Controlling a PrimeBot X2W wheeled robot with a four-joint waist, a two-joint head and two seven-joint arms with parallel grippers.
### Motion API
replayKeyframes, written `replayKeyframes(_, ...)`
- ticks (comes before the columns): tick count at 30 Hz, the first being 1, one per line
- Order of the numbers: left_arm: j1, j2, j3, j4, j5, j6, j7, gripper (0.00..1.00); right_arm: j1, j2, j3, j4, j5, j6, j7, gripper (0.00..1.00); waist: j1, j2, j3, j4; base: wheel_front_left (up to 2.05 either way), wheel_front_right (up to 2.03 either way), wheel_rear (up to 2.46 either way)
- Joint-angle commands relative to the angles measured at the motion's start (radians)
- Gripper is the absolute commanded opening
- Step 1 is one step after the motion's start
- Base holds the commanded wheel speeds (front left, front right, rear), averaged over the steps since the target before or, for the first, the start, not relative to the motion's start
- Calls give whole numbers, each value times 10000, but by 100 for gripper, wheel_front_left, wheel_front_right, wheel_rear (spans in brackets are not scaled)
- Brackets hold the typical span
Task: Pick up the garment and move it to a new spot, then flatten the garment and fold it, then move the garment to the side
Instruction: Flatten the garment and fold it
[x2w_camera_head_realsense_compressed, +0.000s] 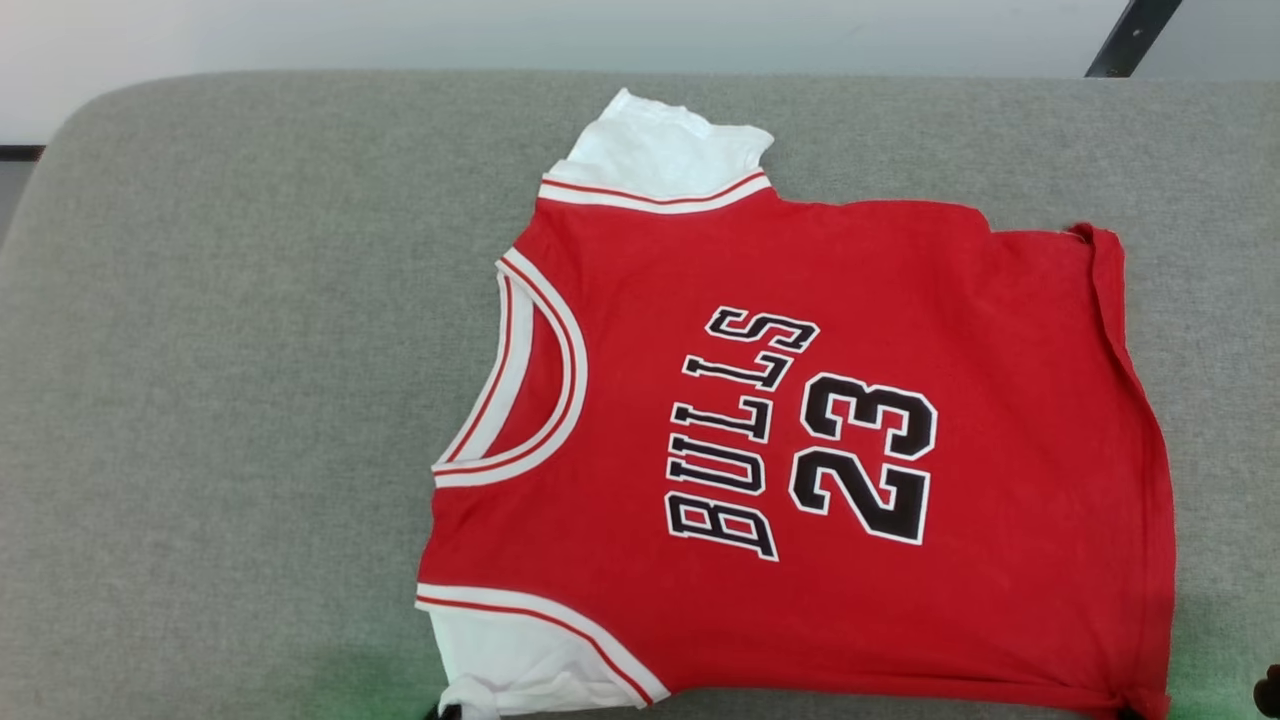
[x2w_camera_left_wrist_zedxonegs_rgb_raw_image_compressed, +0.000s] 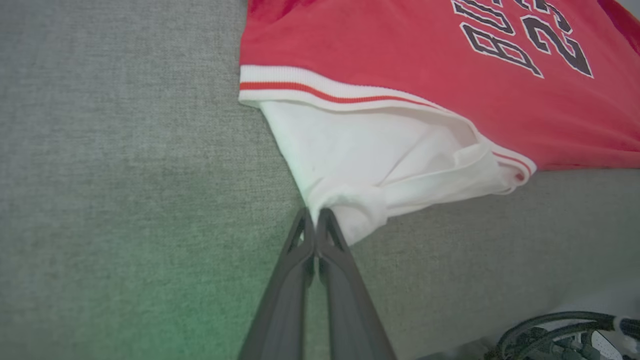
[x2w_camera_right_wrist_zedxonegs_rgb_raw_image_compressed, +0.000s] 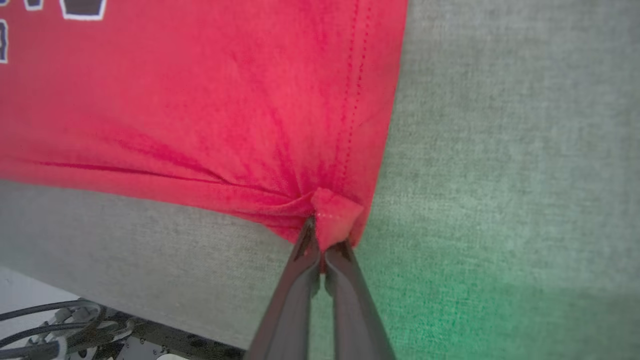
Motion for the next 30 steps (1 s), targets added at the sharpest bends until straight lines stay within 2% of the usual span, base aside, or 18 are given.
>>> replayKeyframes(1,-45,132,49,-79,-87,-6,127,0,406,119,71,148,103,-22,351,0,0,-1,1,-35,0,0,0)
replayKeyframes(3,-190,365,80,-334,-124,-58,420,0,316,68,14,-61,133,-22,586,0,0,-1,4,-99,0,0,0)
replayKeyframes(7,-571,959,358,-1094,-50,131,941,0,-133,-79,-276,-552,331,-22,1011,0,0,-1,13,-196,0,0,0)
replayKeyframes(11,-1116,1768,663,-1974,178,312,1655,0,-642,-353,-511,-937,427,-22,1536,0,0,-1,48,-305,0,0,0)
replayKeyframes(18,-2586,2769,974,-2865,416,-93,2890,0,-2234,-1021,-589,-1100,215,-22,2391,0,0,-1,315,-489,0,0,0)
replayKeyframes(22,-3736,2911,952,-2733,509,-570,3517,0,-3380,-1302,-274,-753,128,-22,2747,0,0,-1,593,-559,0,0,0)
replayKeyframes(30,-6159,2289,524,-1391,694,-1794,4339,0,-5306,-1464,651,153,16,-20,2990,0,0,-1,1276,-586,0,0,0)
